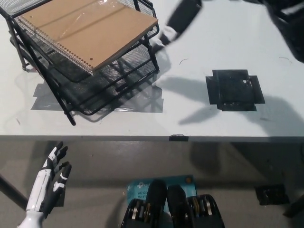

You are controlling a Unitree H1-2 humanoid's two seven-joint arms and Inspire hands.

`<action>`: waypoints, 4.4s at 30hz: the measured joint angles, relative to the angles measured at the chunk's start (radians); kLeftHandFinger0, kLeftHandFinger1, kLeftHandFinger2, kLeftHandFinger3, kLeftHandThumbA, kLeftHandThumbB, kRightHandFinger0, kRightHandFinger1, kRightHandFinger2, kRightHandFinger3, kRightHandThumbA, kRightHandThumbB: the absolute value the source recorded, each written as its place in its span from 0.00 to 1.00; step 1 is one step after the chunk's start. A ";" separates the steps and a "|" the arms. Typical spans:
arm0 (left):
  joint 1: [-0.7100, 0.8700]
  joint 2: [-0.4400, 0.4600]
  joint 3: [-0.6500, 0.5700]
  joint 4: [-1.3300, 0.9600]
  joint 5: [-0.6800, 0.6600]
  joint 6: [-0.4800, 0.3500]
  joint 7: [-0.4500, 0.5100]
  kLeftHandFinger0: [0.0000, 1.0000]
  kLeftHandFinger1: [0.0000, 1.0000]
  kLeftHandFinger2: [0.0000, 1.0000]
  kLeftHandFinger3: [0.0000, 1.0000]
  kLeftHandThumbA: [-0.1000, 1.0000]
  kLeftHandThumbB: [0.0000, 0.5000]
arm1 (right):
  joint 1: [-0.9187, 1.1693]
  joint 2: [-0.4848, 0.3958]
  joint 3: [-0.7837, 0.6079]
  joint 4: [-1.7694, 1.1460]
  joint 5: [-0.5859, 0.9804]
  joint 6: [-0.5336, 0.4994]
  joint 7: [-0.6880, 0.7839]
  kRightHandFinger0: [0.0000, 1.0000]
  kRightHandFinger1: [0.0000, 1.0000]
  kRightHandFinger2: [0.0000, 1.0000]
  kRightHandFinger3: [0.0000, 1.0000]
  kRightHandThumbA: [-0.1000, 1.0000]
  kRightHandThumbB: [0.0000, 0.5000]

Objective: A person hands a notebook to the robot and the robot grabs it with its right hand and places it in the file tray kept in the centre of the desk infront of it.

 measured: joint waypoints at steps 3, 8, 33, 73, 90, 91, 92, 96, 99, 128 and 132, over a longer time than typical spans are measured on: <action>0.001 -0.001 0.000 0.000 0.000 0.001 0.000 0.87 1.00 1.00 1.00 0.93 0.80 | 0.109 -0.056 -0.013 -0.106 0.038 0.005 -0.017 1.00 1.00 1.00 1.00 1.00 1.00; 0.002 -0.002 -0.001 0.001 0.000 0.001 0.000 0.91 1.00 1.00 1.00 0.95 0.83 | 0.327 -0.124 -0.061 -0.260 0.082 0.016 -0.042 1.00 1.00 1.00 1.00 1.00 0.88; 0.102 0.024 -0.061 0.003 -0.053 -0.043 -0.069 1.00 1.00 1.00 1.00 1.00 0.97 | 1.548 0.341 -0.293 -0.628 0.124 -0.095 -0.348 1.00 1.00 1.00 1.00 1.00 0.82; 0.149 0.032 -0.060 0.003 -0.079 -0.078 -0.102 1.00 1.00 1.00 1.00 1.00 0.97 | 1.604 0.508 -0.427 -0.412 0.056 -0.454 -0.674 1.00 1.00 1.00 1.00 1.00 0.71; 0.141 0.032 -0.052 0.003 -0.073 -0.077 -0.102 1.00 1.00 1.00 1.00 0.98 0.95 | 1.600 0.480 -0.395 -0.412 0.052 -0.458 -0.686 1.00 1.00 1.00 1.00 1.00 0.66; 0.140 0.032 -0.052 0.003 -0.072 -0.077 -0.102 1.00 1.00 1.00 1.00 0.98 0.96 | 1.599 0.480 -0.393 -0.412 0.052 -0.458 -0.686 1.00 1.00 1.00 1.00 1.00 0.66; 0.139 0.032 -0.051 0.003 -0.071 -0.077 -0.102 1.00 1.00 1.00 1.00 0.97 0.97 | 1.597 0.480 -0.391 -0.412 0.052 -0.458 -0.687 1.00 1.00 1.00 1.00 1.00 0.64; 0.134 0.032 -0.049 0.002 -0.069 -0.074 -0.102 0.99 1.00 1.00 1.00 0.96 0.98 | 1.591 0.478 -0.382 -0.412 0.051 -0.458 -0.687 1.00 1.00 1.00 1.00 1.00 0.62; 0.133 0.032 -0.048 0.002 -0.070 -0.071 -0.102 0.98 1.00 1.00 1.00 0.96 1.00 | 1.588 0.476 -0.378 -0.412 0.047 -0.459 -0.688 1.00 1.00 1.00 1.00 1.00 0.62; 0.113 0.032 -0.043 -0.014 -0.061 -0.038 -0.101 0.90 1.00 1.00 1.00 0.94 0.99 | 1.544 0.439 -0.339 -0.410 -0.019 -0.460 -0.700 1.00 1.00 1.00 1.00 1.00 0.61; 0.113 0.032 -0.042 -0.014 -0.061 -0.034 -0.101 0.90 1.00 1.00 1.00 0.94 0.98 | 1.543 0.439 -0.335 -0.410 -0.026 -0.460 -0.702 1.00 1.00 1.00 1.00 1.00 0.61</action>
